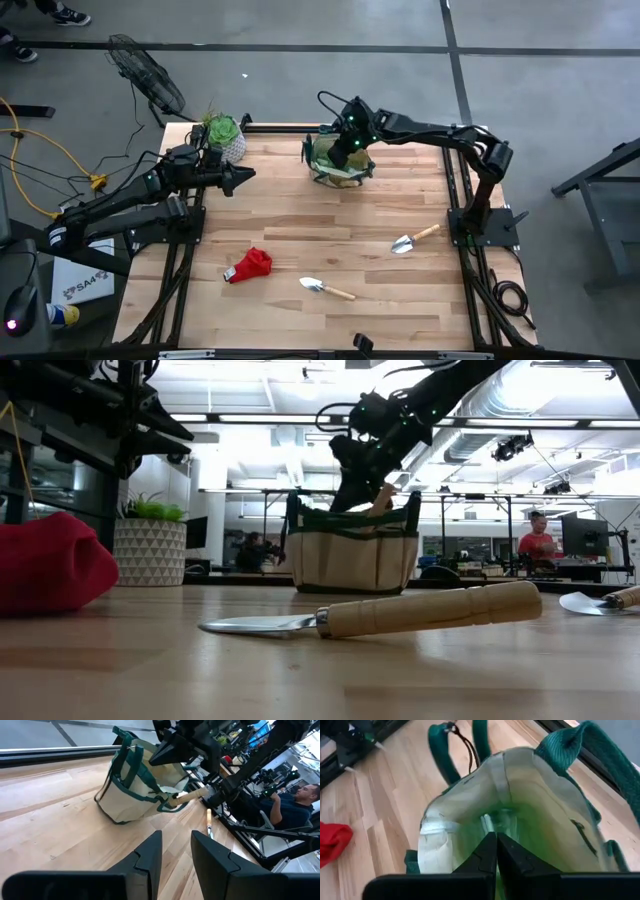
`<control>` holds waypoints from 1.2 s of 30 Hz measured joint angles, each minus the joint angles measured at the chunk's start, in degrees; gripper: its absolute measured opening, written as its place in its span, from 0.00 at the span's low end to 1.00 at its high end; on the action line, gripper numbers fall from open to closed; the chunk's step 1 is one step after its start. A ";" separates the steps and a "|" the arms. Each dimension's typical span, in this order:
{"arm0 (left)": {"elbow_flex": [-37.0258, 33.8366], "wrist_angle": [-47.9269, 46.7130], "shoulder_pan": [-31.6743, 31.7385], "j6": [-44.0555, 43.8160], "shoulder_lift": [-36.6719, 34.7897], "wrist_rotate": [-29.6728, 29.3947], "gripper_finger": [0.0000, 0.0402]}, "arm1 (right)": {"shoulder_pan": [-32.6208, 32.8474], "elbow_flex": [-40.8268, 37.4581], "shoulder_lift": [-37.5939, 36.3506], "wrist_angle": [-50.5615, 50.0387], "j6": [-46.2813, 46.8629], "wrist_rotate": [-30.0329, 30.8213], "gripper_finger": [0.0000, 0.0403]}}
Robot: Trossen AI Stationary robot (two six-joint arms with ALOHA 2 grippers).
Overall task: Pick & Place Garden tools in Gardening bag
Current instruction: Adjust the spray bottle in the gardening bag, then adjust the gardening bag on the table
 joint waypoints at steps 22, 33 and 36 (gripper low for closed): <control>0.00 0.00 0.00 0.04 -0.02 0.15 0.25 | -11.91 -0.09 -9.87 -21.29 11.56 13.12 0.01; 0.00 0.00 0.00 0.22 -0.01 0.13 0.25 | -17.77 -0.11 -2.69 -22.06 12.31 0.64 0.01; 0.00 -0.02 0.00 0.24 -0.02 0.13 0.25 | -17.59 -0.16 0.06 -21.62 12.06 -0.16 0.01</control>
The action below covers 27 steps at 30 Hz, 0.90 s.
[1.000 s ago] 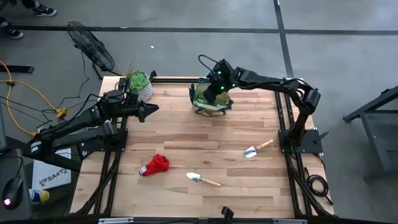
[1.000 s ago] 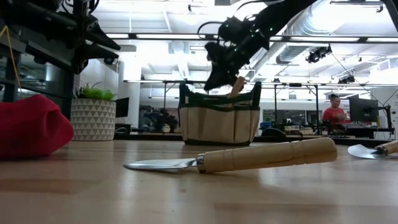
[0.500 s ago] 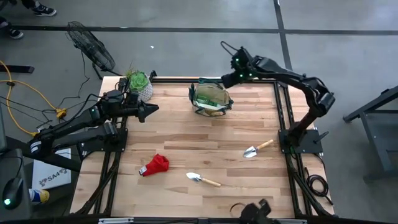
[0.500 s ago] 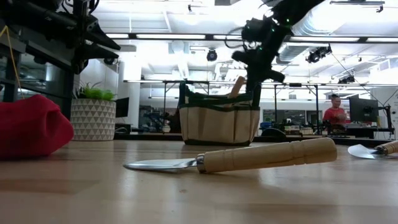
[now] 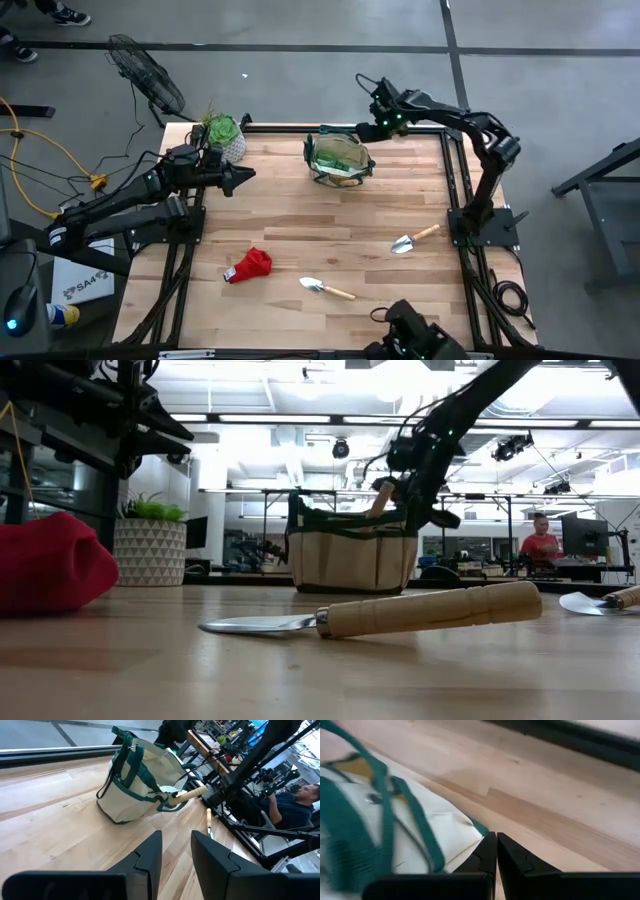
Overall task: Pick & Place Garden tools in Gardening bag
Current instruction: Adjust the gardening bag on the table
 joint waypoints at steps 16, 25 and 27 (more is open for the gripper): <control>0.00 0.01 0.00 -0.06 0.01 0.02 0.25 | 0.32 -0.01 6.31 1.35 -1.67 -8.34 0.01; 0.00 0.00 0.00 -0.17 0.00 0.11 0.25 | 1.88 0.05 6.21 -6.03 -6.13 -7.97 0.01; 0.00 0.00 0.00 -0.17 0.00 0.06 0.25 | 3.10 0.05 6.21 -7.11 -6.54 -8.07 0.01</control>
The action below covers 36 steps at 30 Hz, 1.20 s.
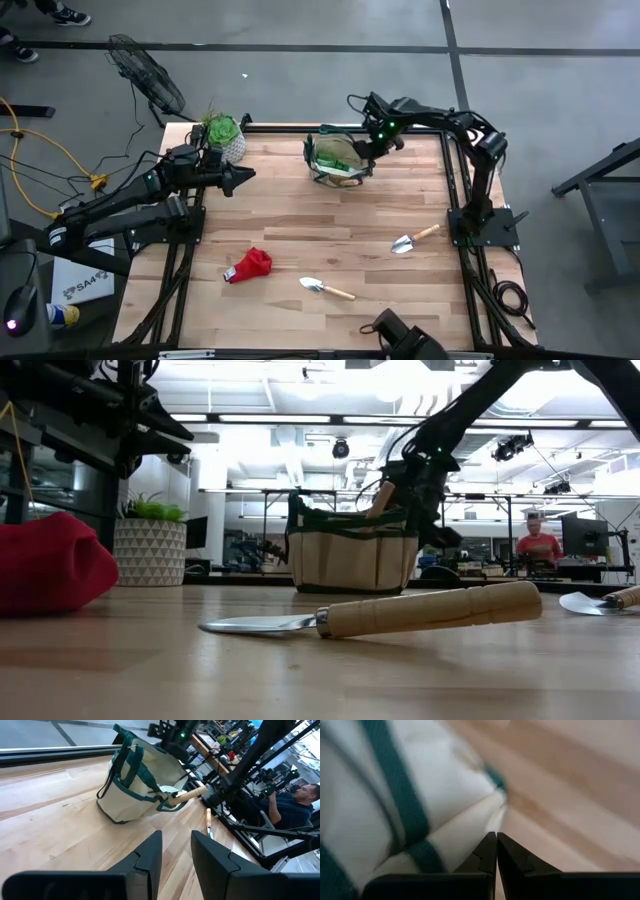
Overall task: Pick & Place Garden tools in Gardening bag
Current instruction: Adjust the gardening bag on the table, then put the gloves into the gardening bag
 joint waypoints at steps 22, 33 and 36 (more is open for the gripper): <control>0.00 0.02 0.00 -0.28 0.00 2.84 0.25 | 14.10 0.00 -0.07 -7.39 0.80 -11.62 0.01; 0.00 0.02 0.00 0.44 0.00 11.91 0.25 | 17.17 0.00 -0.45 -13.98 -1.82 -10.91 0.01; 0.00 -0.05 -0.02 0.46 0.00 12.84 0.25 | 17.07 0.00 -2.34 -15.90 -3.75 -8.64 0.01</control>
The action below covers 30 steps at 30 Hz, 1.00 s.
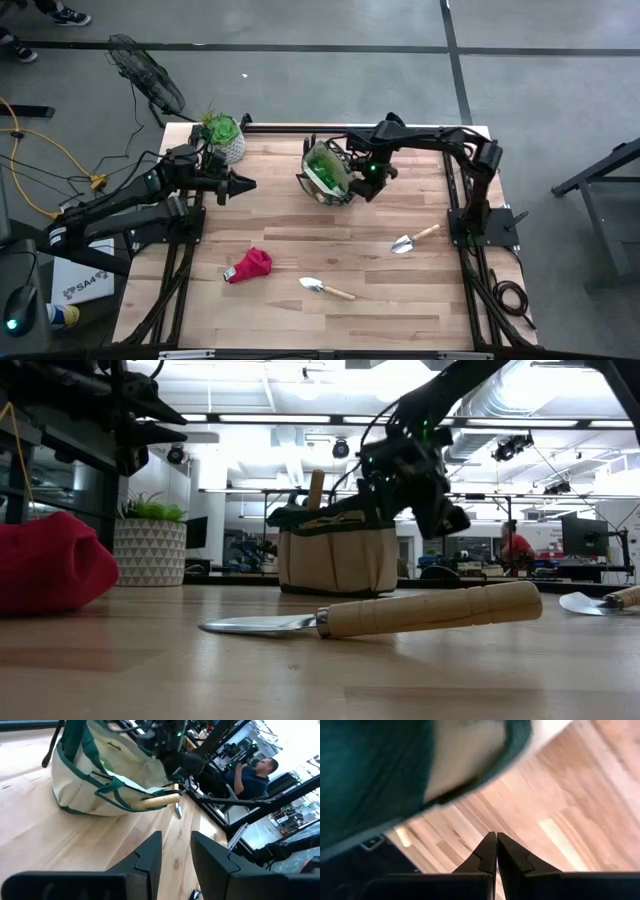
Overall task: Pick & Place Garden tools in Gardening bag
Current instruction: Put the gloves into the gardening bag
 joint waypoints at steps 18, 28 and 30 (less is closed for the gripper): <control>10.03 -19.58 -14.79 -3.54 9.99 -11.79 0.25 | -0.49 -3.40 -26.45 -2.07 -8.70 18.05 0.22; 10.18 -14.90 -35.57 -16.89 27.58 -17.35 0.25 | -0.56 -18.95 -42.44 8.03 -7.48 18.36 0.44; 11.25 -15.11 -38.46 -18.83 30.68 -17.35 0.25 | -0.55 -20.65 -44.62 8.92 -7.81 18.24 0.45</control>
